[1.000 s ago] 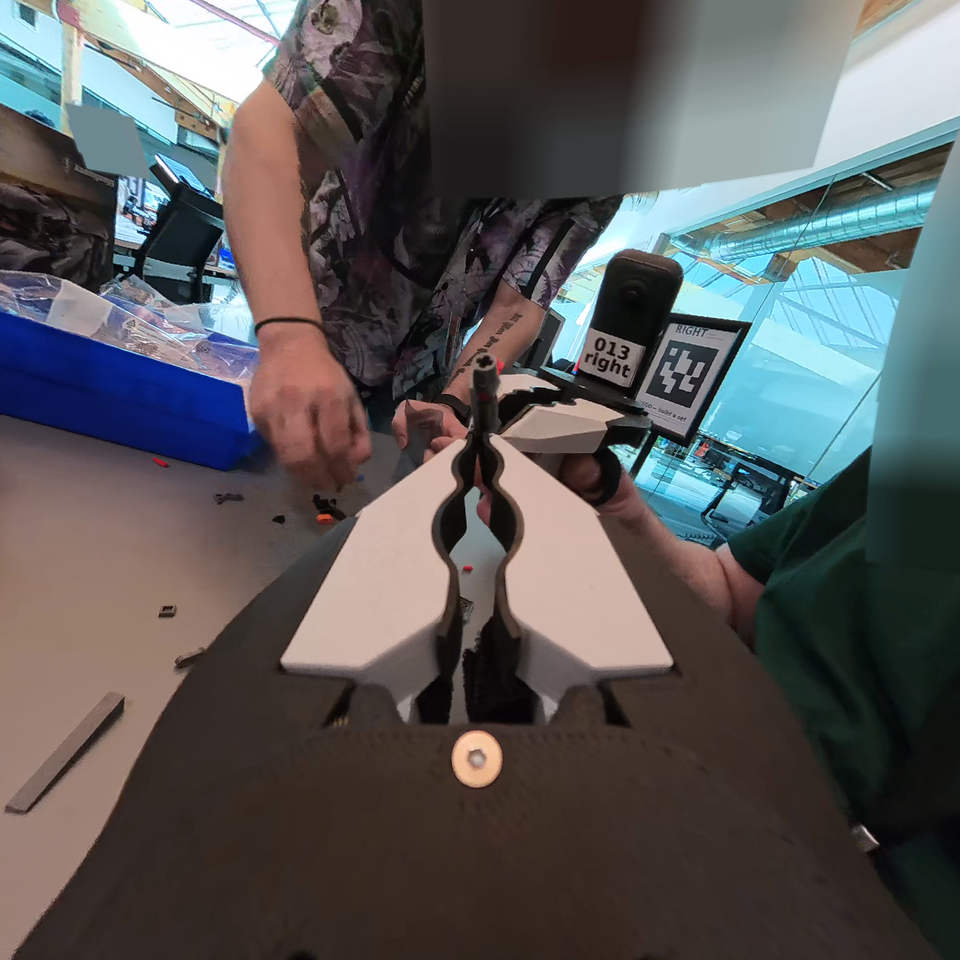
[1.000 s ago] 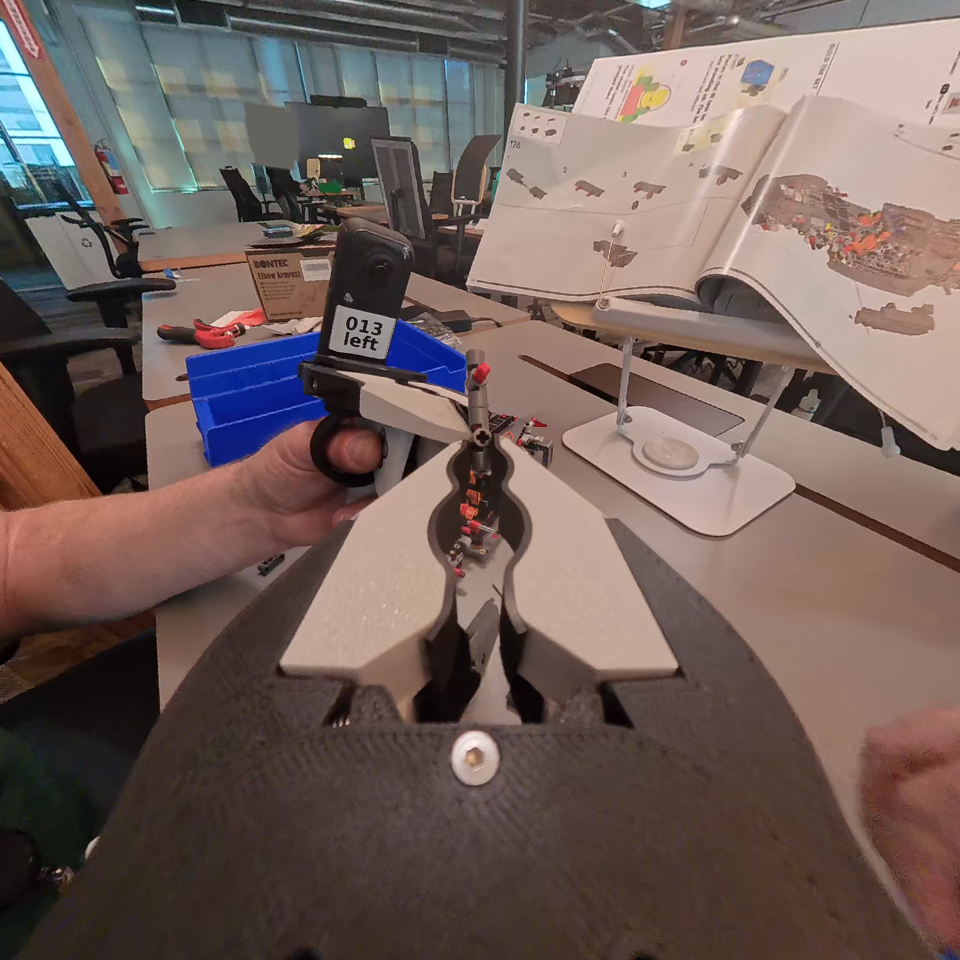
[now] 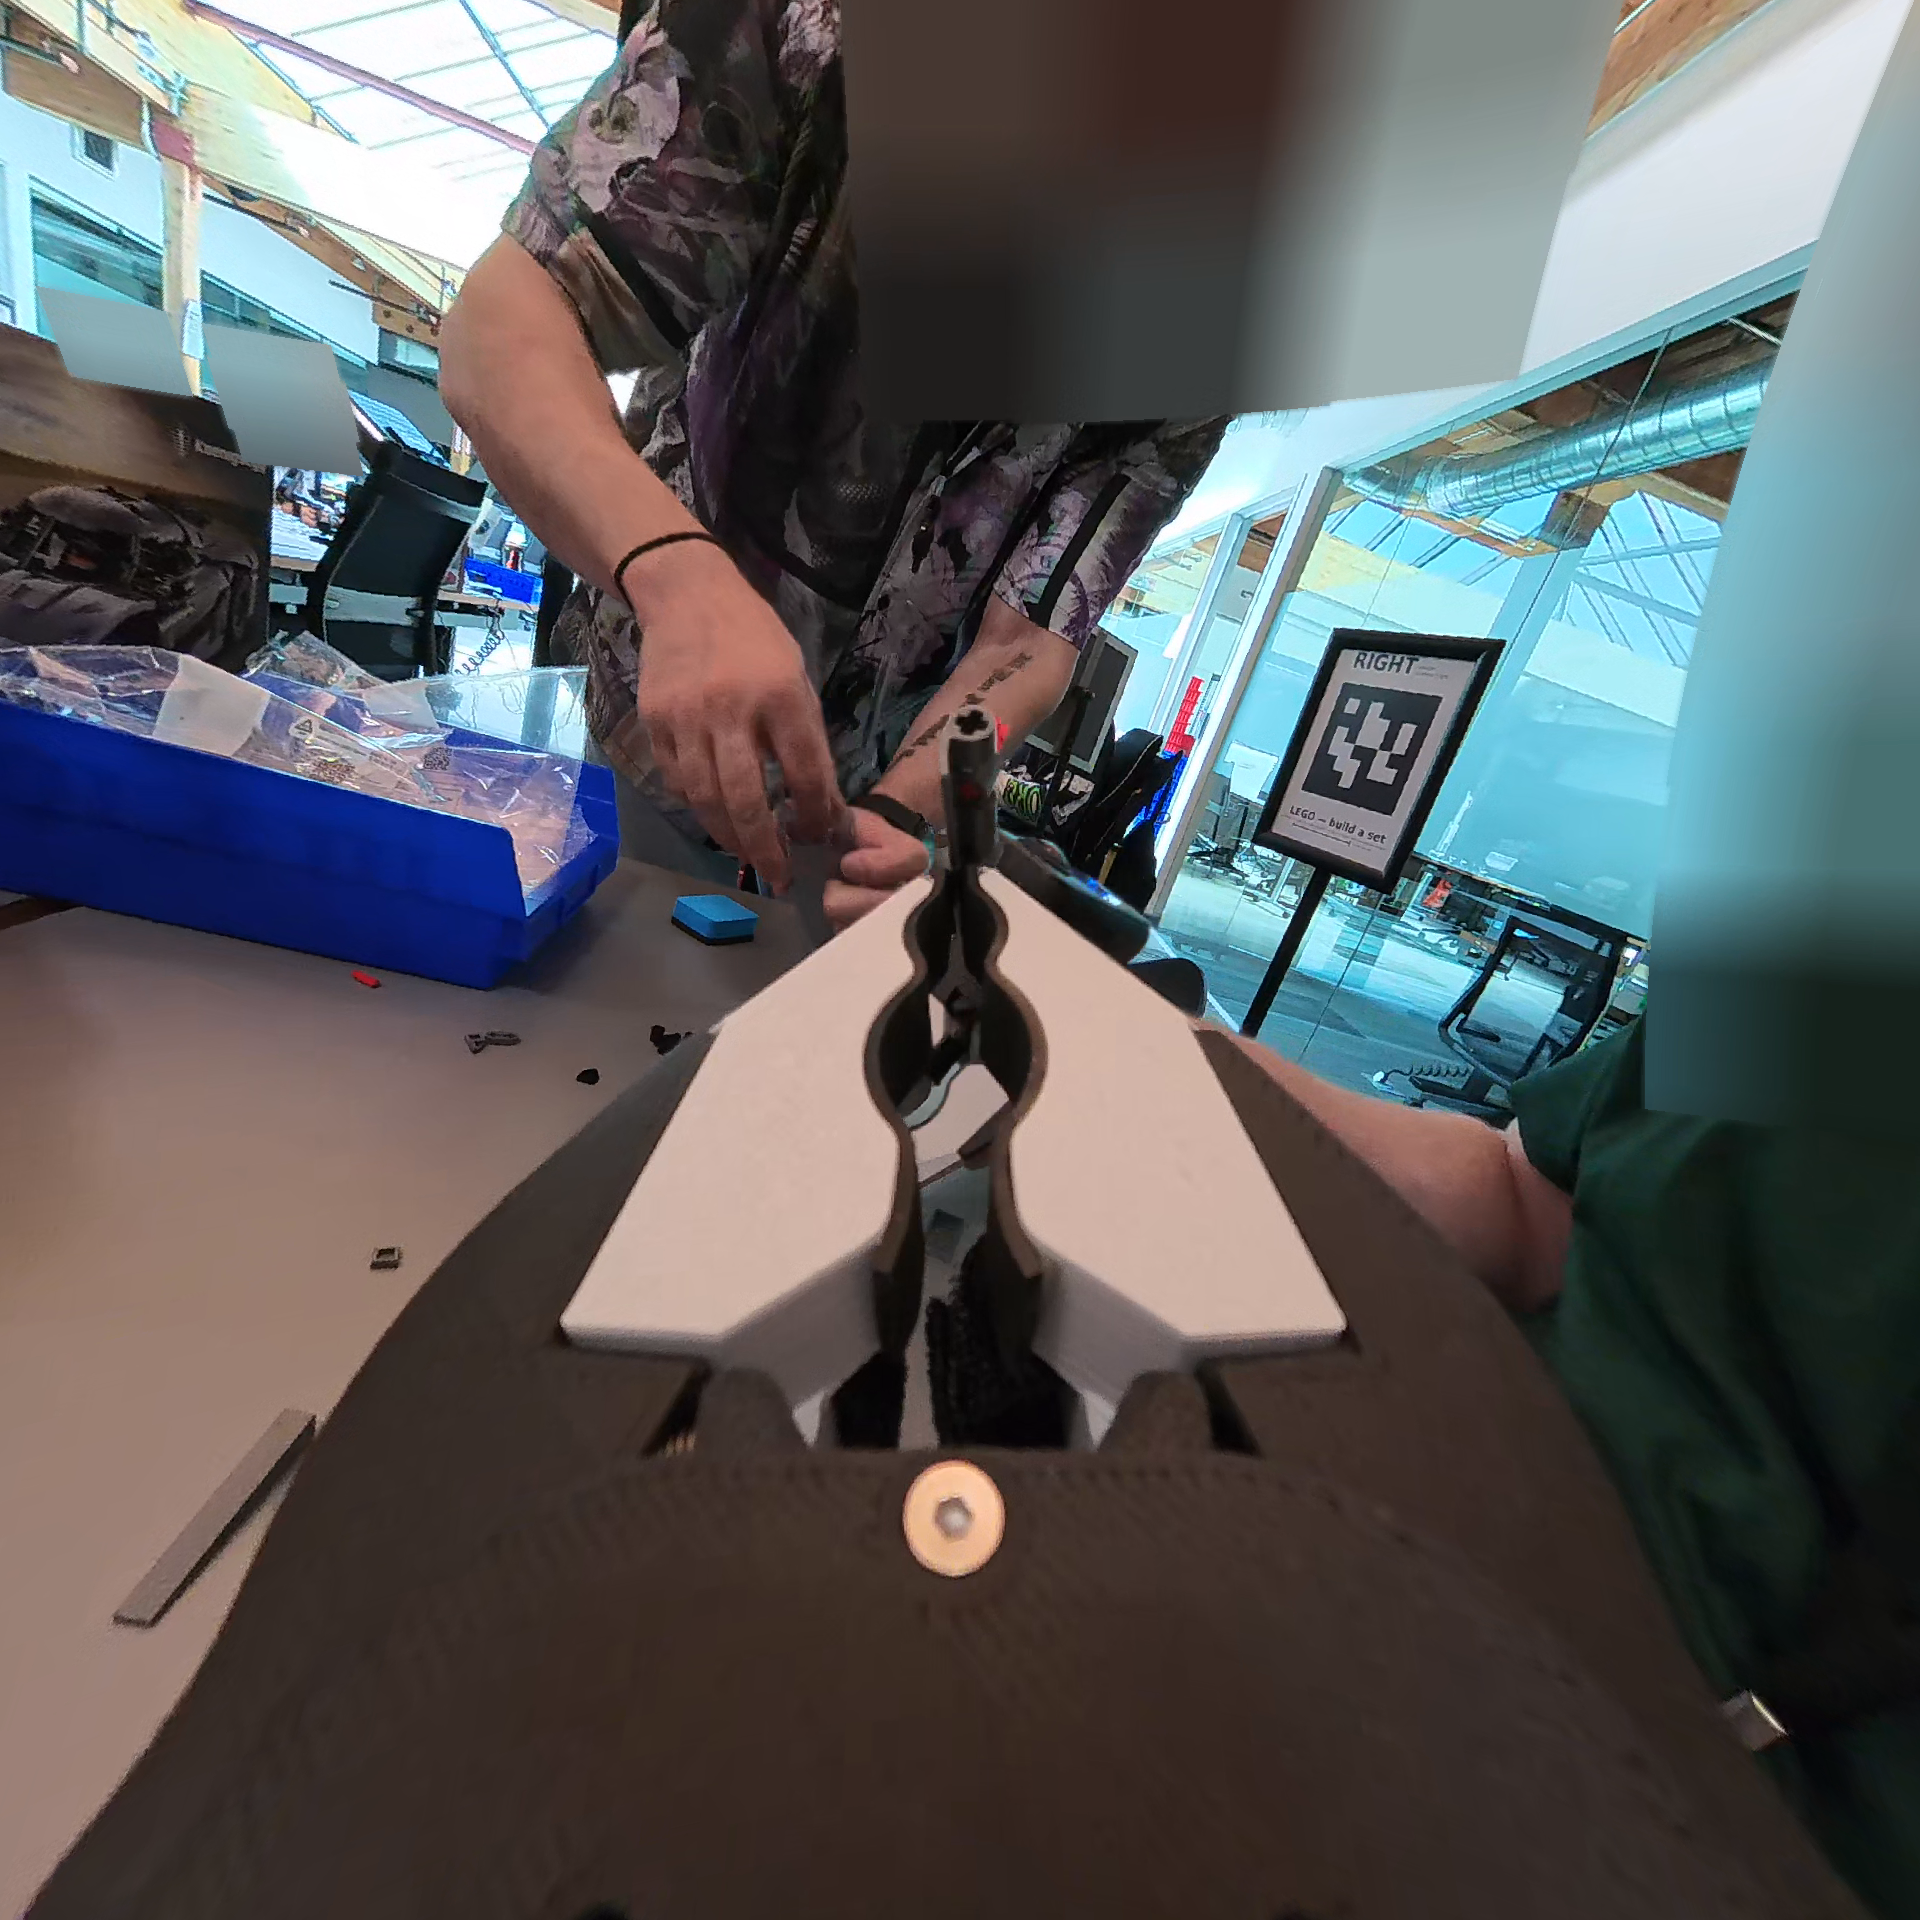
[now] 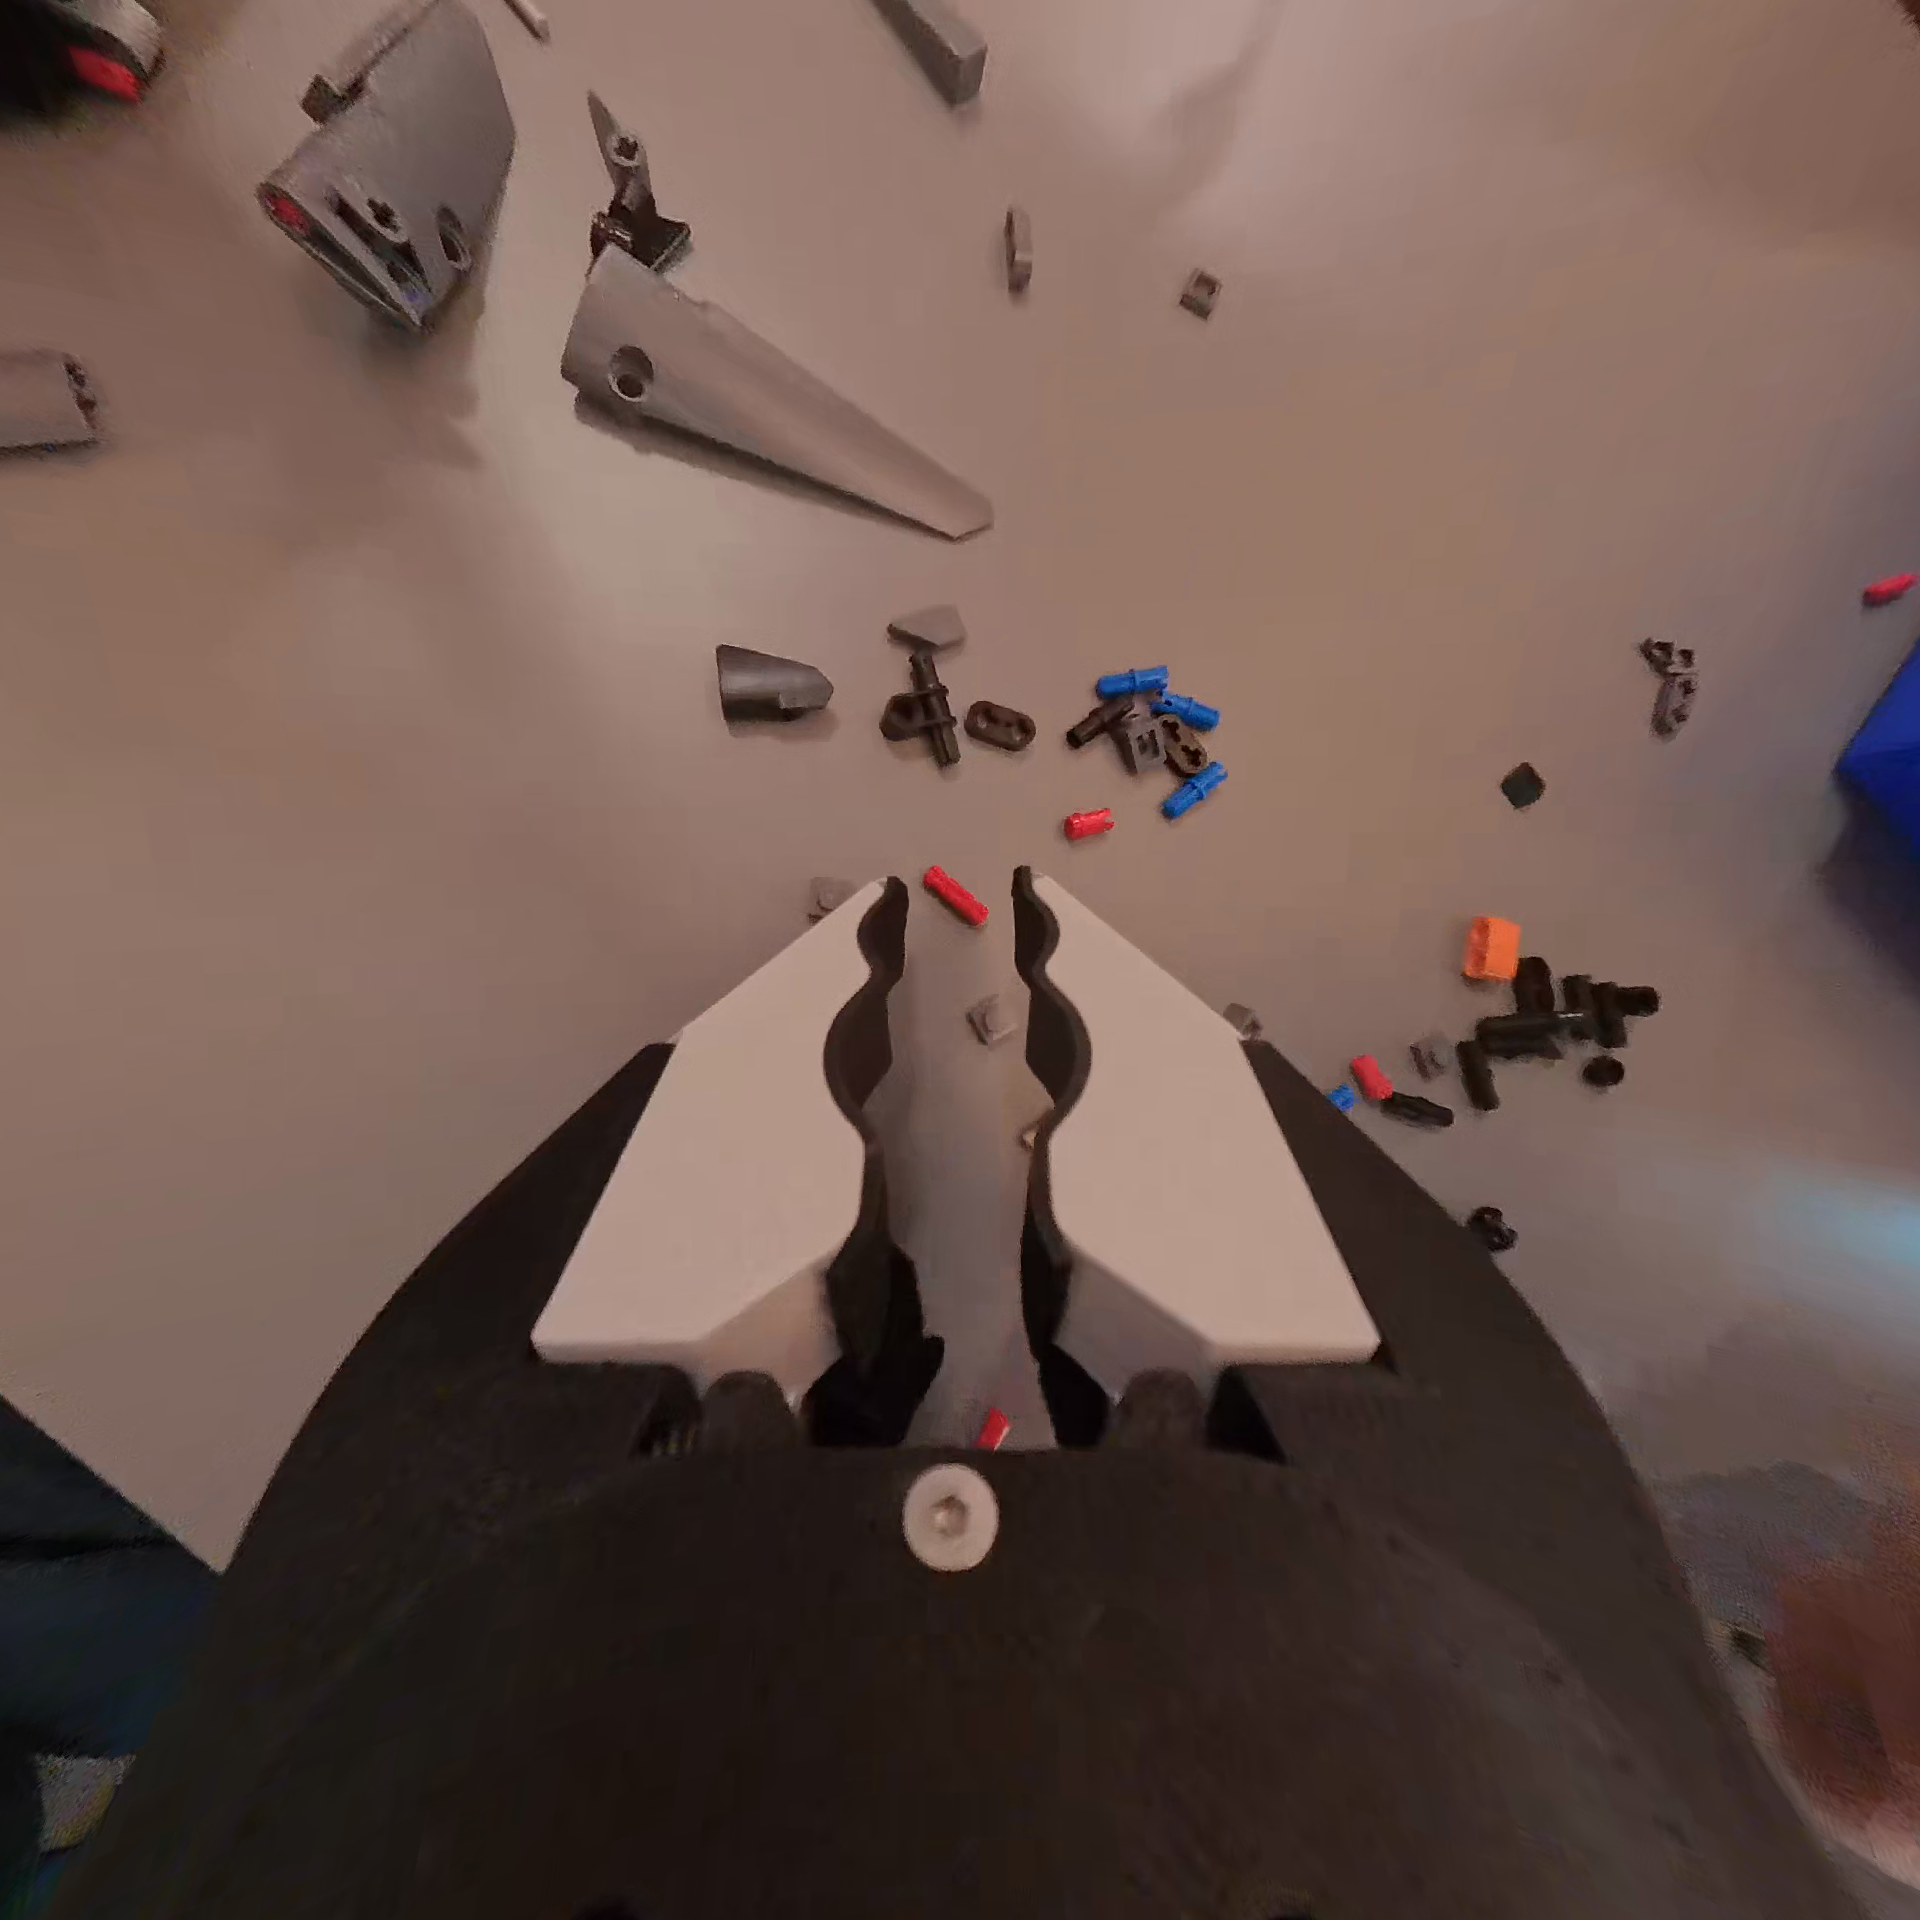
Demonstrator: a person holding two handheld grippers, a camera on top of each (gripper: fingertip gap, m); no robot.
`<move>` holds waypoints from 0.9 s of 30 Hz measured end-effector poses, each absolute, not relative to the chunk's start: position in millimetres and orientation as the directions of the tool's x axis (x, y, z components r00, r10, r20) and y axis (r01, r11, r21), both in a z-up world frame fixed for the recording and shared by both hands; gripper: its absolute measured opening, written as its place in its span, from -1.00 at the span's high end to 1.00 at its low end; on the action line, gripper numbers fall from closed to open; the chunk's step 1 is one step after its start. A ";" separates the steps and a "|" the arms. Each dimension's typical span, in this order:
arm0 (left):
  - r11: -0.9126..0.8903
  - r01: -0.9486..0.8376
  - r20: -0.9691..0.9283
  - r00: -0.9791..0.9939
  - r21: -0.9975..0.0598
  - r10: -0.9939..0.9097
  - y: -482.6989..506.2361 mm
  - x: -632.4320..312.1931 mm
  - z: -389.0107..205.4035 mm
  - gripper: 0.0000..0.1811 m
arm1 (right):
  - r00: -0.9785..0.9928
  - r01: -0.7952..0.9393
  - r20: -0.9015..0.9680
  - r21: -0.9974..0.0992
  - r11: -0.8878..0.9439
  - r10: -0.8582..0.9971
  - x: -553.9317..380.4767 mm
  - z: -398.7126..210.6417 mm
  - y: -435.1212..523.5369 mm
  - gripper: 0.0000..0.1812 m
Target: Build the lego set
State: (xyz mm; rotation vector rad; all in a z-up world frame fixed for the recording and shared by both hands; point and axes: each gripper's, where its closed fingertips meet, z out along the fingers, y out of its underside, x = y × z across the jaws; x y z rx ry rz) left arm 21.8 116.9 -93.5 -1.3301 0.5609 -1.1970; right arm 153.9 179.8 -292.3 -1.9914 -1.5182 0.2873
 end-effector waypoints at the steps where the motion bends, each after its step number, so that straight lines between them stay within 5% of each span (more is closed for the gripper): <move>1: -0.185 0.334 0.305 0.353 -0.924 -0.885 117.1 21.8 -93.6 1.00 | 0.321 0.800 0.181 -0.577 -0.164 0.930 154.8 -295.9 181.8 0.78; 12: -0.209 0.323 0.322 0.352 -0.923 -0.879 122.4 23.7 -101.3 1.00 | 0.308 0.743 -0.001 -0.625 -0.241 0.951 149.7 -309.7 179.6 0.97; 17: -0.219 0.318 0.329 0.351 -0.922 -0.877 124.5 24.8 -104.8 1.00 | 0.320 0.738 0.009 -0.629 -0.243 0.948 156.5 -308.9 180.5 0.79; 27: -0.231 0.310 0.338 0.352 -0.922 -0.873 127.3 26.1 -109.3 1.00 | 0.299 0.737 -0.004 -0.634 -0.234 0.954 156.9 -309.5 177.9 0.98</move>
